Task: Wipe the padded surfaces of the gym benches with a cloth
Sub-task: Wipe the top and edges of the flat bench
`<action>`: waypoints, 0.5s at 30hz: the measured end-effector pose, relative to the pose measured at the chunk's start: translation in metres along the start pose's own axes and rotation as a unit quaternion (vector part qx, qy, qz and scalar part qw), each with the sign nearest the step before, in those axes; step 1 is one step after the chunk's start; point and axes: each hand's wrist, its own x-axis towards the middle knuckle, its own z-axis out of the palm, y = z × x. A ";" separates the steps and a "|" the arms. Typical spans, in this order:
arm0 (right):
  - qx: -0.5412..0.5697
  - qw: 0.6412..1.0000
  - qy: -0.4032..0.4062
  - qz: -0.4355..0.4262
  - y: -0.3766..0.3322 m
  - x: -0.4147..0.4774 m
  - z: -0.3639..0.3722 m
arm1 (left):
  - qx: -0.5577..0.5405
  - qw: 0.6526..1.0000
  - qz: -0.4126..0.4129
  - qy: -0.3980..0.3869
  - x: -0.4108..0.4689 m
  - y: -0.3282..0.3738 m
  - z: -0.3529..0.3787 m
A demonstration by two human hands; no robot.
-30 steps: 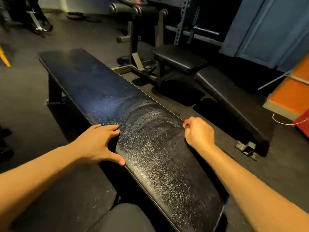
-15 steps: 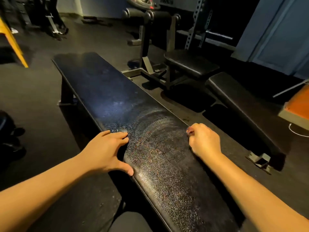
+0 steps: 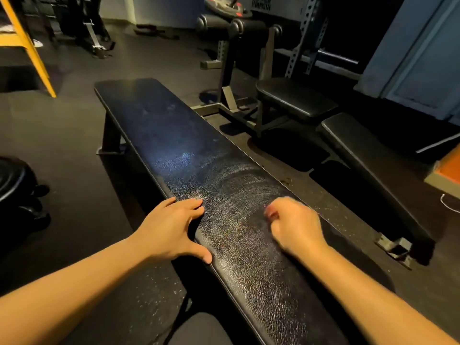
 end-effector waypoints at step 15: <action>0.092 0.986 0.001 -0.137 -0.042 -0.048 0.020 | -0.018 1.000 -0.018 -0.008 -0.008 0.002 -0.001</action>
